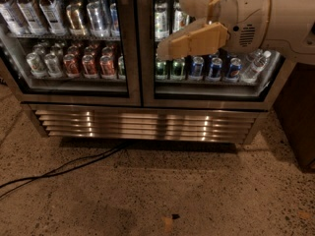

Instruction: Open left fridge door

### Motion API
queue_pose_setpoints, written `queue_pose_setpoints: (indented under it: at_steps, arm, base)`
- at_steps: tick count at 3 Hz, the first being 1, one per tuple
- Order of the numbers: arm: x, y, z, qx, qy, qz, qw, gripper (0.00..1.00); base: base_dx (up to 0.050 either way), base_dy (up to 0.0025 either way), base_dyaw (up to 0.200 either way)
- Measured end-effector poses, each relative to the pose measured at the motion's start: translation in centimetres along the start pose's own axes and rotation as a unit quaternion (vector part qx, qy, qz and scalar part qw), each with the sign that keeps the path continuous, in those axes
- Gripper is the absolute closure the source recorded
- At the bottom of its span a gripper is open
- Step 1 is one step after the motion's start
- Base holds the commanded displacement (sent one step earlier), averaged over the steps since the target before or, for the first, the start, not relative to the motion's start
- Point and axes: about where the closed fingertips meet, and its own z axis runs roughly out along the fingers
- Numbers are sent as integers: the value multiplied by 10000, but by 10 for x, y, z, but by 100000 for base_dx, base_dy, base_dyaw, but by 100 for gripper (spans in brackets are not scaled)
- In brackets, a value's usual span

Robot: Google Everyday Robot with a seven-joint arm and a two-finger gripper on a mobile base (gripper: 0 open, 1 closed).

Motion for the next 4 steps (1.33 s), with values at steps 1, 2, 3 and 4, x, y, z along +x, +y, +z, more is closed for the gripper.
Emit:
queue_pose_setpoints:
  at_steps: [1,2,3,4]
  arm:
    - [0,0,0,0,0,0,10000,0]
    - [0,0,0,0,0,0,10000,0]
    - [0,0,0,0,0,0,10000,0]
    - [0,0,0,0,0,0,10000,0]
  base:
    - [4294,223,10415]
    - [4076,-223,-11611]
    - [10,-15,19567]
    - [4178,232,10604]
